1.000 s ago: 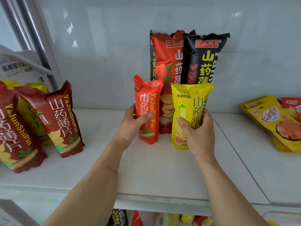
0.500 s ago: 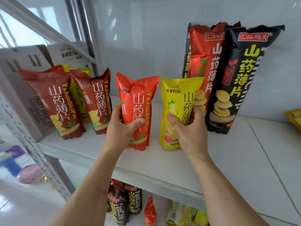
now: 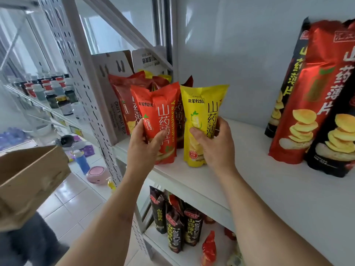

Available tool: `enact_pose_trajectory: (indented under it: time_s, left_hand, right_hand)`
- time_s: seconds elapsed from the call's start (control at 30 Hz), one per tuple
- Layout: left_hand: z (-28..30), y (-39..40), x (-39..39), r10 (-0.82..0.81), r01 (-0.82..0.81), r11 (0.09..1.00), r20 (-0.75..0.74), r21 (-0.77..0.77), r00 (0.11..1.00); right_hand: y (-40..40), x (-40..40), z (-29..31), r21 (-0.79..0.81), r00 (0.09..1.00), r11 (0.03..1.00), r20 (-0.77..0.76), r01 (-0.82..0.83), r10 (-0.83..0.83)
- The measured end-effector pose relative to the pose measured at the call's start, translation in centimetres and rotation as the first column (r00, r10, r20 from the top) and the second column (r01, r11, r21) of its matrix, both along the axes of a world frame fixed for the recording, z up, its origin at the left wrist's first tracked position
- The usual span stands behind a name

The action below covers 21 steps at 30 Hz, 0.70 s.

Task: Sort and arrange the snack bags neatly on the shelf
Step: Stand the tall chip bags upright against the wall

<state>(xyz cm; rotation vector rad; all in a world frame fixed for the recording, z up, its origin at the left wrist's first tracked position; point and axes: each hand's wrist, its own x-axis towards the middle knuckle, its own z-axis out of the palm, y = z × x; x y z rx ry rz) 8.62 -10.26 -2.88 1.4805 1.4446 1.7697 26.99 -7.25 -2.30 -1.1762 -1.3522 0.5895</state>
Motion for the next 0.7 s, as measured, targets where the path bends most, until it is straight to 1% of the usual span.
enact_pose_trajectory:
  time_s: [0.13,0.27,0.47,0.57,0.7]
  left_hand:
    - [-0.1,1.0,-1.6,0.057,-0.059,0.998,-0.077,-0.016,0.995]
    - [0.1,1.9,-2.3,0.066,-0.072,0.997,-0.148,-0.04,0.987]
    - [-0.4,2.9,-2.3,0.115,-0.124,0.992,-0.185,-0.037,0.976]
    - [-1.0,3.2,-2.5,0.139,-0.148,0.988,-0.2,-0.032,0.97]
    - [-1.7,2.7,-2.4,0.172,-0.178,0.984,-0.238,-0.001,0.956]
  right_hand:
    - [1.0,-1.2,0.0,-0.009,1.0,1.0,-0.017,-0.006,0.005]
    - [1.8,-2.0,-0.1,-0.017,1.0,1.0,-0.029,0.0,-0.001]
    - [2.4,-2.8,0.3,-0.019,1.0,0.999,-0.008,0.028,-0.028]
    - [2.5,-3.0,0.3,-0.048,0.999,0.998,0.012,0.047,-0.046]
    - [2.2,-2.7,0.2,-0.109,0.999,0.994,0.053,0.02,-0.014]
